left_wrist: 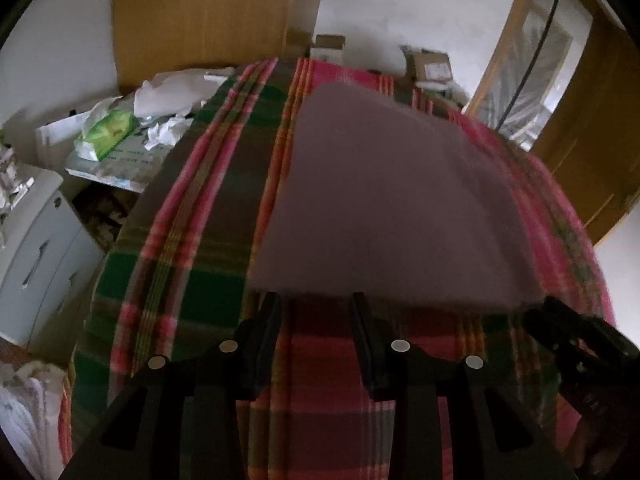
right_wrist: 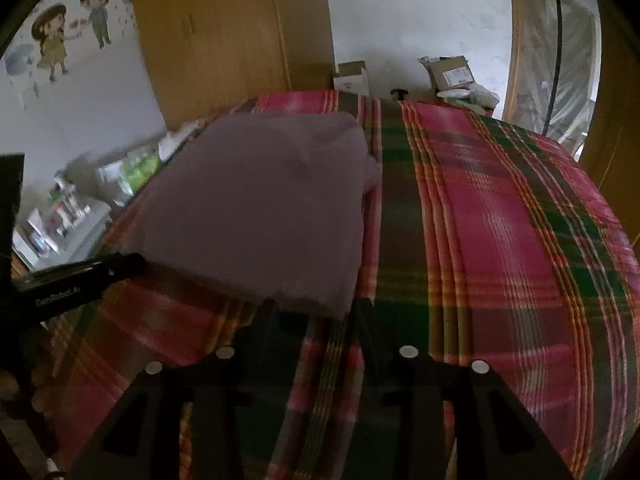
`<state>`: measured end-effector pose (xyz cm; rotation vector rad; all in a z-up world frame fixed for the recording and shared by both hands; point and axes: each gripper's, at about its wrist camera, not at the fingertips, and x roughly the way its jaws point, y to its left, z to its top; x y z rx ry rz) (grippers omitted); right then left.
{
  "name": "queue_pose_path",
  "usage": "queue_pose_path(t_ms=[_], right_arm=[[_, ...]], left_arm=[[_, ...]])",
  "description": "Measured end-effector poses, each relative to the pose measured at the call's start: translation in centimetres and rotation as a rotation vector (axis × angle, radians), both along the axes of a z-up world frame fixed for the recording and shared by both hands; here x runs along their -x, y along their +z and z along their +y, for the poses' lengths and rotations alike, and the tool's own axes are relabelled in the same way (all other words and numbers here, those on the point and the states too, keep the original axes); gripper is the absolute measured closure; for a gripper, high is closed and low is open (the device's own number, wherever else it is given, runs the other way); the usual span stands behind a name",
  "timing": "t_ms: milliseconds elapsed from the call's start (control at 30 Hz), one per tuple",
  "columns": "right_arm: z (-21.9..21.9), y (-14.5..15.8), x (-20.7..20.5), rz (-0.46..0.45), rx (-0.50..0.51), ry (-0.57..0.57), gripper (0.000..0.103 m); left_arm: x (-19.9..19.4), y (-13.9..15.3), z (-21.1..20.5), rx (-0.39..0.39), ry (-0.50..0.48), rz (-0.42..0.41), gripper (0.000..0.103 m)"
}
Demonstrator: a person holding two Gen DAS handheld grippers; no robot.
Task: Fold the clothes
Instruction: 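Open both tools and pull them back from the folded garment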
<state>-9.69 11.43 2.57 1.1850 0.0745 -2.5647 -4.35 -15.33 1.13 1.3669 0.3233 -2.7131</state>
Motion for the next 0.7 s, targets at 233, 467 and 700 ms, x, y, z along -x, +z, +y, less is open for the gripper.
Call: queue_pose_path(t_ms=[233, 467, 700], right_arm=[[-0.1, -1.5, 0.3, -0.042, -0.043, -0.017, 0.047], [-0.7, -2.3, 0.7, -0.013, -0.11, -0.051, 0.032], [-1.5, -2.6, 1.5, -0.022, -0.112, -0.106, 0.023]], left_arm=[[-0.4, -0.8, 1.4, 0.096, 0.009, 0.002, 0.067], [-0.1, -1.1, 1.9, 0.156, 0.022, 0.034, 0.066], [0.2, -1.1, 1.8, 0.15, 0.037, 0.047, 0.064]])
